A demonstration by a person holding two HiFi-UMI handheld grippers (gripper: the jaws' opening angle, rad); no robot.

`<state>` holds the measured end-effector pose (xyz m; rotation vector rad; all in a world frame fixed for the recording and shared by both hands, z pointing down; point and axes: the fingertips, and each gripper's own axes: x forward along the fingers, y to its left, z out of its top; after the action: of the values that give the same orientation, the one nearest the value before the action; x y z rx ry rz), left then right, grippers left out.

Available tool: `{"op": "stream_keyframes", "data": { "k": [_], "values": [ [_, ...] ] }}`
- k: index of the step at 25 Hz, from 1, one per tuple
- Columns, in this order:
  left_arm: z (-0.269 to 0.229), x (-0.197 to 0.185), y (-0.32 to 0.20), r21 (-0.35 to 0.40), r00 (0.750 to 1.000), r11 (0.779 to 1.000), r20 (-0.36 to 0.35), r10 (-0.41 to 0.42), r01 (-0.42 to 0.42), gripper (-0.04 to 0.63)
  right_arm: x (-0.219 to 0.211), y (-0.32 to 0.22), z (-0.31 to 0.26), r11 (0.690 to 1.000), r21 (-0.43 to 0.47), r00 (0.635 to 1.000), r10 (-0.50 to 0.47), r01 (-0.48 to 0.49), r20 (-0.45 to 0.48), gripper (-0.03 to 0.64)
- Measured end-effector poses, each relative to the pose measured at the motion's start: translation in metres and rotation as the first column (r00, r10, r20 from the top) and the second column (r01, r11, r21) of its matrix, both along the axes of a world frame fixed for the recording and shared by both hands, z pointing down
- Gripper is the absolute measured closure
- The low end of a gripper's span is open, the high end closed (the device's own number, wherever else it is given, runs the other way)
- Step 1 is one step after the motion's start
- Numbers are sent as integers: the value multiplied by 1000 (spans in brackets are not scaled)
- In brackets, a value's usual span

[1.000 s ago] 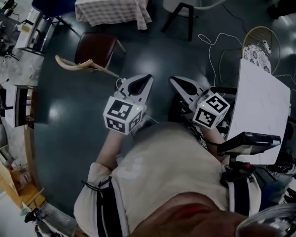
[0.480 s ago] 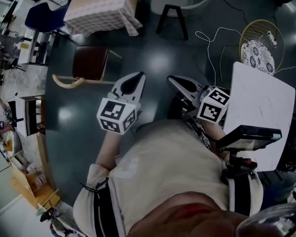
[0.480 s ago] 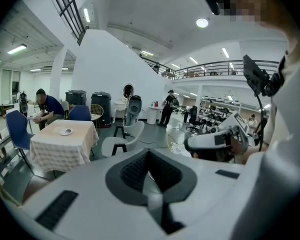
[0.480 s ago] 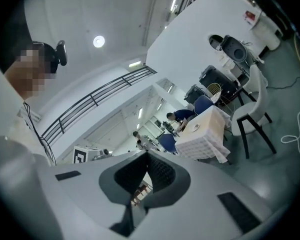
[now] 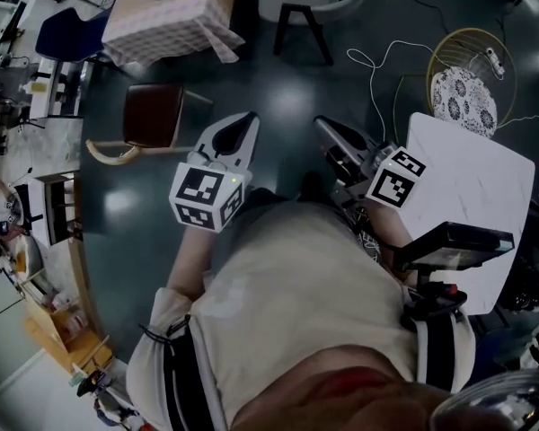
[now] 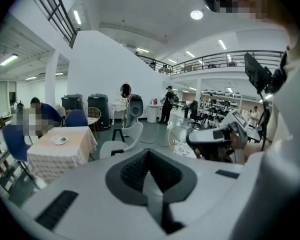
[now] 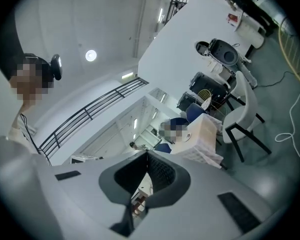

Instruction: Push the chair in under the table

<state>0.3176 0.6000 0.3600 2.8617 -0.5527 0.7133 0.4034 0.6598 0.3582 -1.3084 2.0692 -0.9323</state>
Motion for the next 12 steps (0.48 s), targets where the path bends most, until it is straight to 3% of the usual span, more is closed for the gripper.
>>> {"op": "stream_keyframes", "data": {
  "k": [7,12],
  "values": [
    [12,19,-33,-31,1000,999,15,9,-9,589,31,-12,15,996,-49,997,71,-71,5,606],
    [10,32,-42,-23,999,999,-11,30,-30,589,37,-7,31,990,-103,995,86,-91,-58,606]
  ]
}}
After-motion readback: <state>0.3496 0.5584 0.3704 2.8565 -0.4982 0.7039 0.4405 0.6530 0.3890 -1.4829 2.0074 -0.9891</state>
